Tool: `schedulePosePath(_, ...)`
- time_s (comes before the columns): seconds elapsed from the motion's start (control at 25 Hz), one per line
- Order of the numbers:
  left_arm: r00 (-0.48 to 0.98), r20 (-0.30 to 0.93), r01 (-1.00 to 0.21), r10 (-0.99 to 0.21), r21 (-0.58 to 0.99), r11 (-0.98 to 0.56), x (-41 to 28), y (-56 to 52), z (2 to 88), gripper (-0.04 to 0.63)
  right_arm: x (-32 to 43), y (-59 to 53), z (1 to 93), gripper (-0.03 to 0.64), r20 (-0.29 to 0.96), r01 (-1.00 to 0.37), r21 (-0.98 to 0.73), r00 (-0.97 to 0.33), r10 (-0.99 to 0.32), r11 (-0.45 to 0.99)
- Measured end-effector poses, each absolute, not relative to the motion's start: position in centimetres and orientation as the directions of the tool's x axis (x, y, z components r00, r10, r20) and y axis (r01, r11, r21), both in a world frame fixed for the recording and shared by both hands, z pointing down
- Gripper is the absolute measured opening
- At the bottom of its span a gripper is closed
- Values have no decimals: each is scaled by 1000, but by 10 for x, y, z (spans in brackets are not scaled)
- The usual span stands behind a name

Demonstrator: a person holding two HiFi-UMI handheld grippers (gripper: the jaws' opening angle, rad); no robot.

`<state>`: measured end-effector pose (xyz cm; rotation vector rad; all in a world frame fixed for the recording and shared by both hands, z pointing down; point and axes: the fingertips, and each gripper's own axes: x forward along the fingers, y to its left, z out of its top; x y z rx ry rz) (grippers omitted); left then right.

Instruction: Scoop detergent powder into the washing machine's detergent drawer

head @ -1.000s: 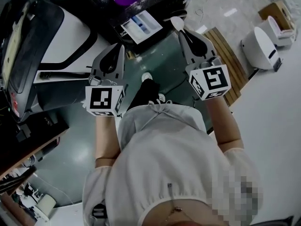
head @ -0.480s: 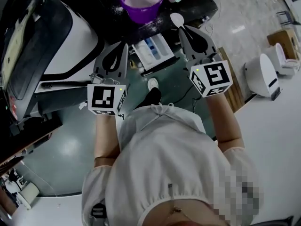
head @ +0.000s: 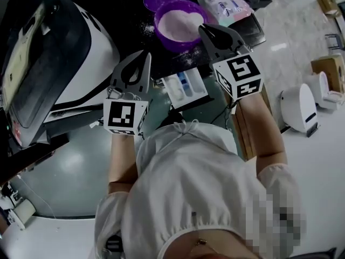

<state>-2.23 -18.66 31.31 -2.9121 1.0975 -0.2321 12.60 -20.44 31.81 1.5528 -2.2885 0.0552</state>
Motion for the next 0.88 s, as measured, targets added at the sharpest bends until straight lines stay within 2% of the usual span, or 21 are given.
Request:
schedulePosePath(0.48,700,190,-688,-689,-79,-721,-21,-213,323,23,100,-278,371,11,653,-719,275,-347,-673,638)
schedulePosePath(0.6,679,137,-714,-721,-103,-692,-26,-221,318,23,97,-290,384,11,706,-679,282,-331,-626,677)
schedulePosePath(0.88,621,170,-765,-765,-81,-639,-37,-222,323,23,89,-302,406,11,763,-569,346,-291,-576,746)
